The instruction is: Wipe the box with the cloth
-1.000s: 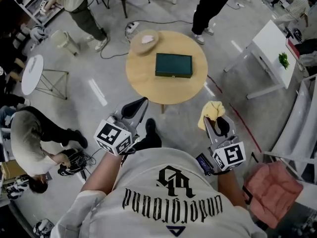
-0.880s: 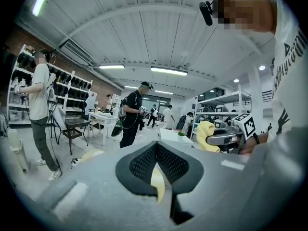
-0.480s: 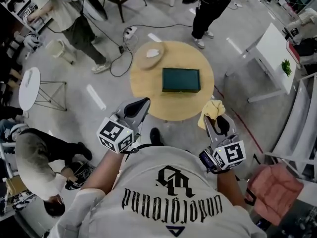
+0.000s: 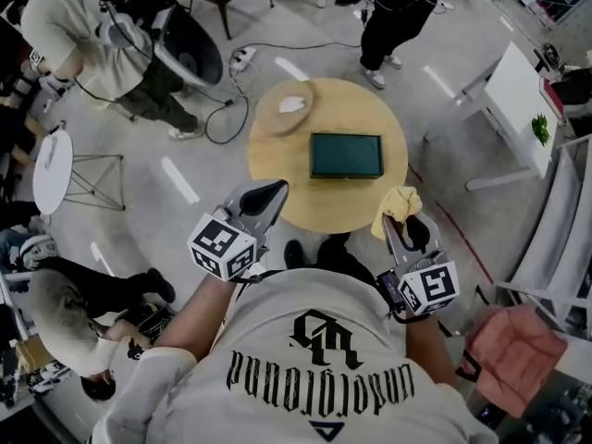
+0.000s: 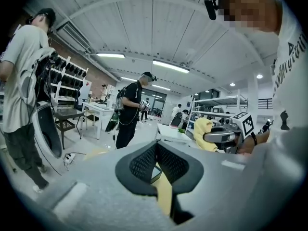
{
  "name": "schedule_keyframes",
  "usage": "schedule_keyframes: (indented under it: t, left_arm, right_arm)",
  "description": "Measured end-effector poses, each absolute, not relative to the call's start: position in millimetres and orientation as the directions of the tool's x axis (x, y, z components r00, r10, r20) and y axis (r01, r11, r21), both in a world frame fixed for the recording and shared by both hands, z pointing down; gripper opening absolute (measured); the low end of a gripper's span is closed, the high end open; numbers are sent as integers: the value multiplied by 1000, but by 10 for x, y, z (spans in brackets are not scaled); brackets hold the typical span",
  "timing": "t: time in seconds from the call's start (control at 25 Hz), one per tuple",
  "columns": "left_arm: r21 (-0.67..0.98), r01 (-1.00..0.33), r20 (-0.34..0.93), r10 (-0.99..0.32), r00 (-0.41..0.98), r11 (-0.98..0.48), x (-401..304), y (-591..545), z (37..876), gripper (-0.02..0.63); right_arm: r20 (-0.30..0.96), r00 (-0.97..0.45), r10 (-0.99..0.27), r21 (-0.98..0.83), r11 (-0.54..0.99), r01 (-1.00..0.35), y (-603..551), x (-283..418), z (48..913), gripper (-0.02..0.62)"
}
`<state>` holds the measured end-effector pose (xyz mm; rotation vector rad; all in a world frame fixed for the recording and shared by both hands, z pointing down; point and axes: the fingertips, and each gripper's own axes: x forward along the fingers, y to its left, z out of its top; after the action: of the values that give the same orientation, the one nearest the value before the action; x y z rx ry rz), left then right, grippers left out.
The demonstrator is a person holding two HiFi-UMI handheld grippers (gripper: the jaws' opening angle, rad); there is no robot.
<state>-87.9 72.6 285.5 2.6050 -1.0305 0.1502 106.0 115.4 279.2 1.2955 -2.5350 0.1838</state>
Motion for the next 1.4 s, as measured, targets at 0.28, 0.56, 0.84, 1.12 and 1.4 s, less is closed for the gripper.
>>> schedule_keyframes:
  t: [0.28,0.56,0.84,1.12,1.4]
  left_arm:
    - [275,-696,255,-648,718,-663,-848,517,2929,8]
    - [320,-713,309,-642,701,-624,-781,176,3183,28]
    - [360,-733,364,-637,680,-577,-678,-206,3497,56]
    - [421,-745,444,-599,666,-517,-574,-540,4031,96]
    - [413,-774,566,-531,630,-479,-422,-787,4751,114]
  right_arm:
    - [328,-570,-753,-14,600,-800,834,1105,2877,118]
    - [383,-592,-709,21,647,-762,393,1091,3024,118]
    - [425,-623,-656,-70,663,-746,-73,1207,3280,118]
    - [490,-621,-611,-130,654,-746,-469,1384,3711,120]
    - [568,-615,-547,-165,656,-736,-786,1539,4273,120]
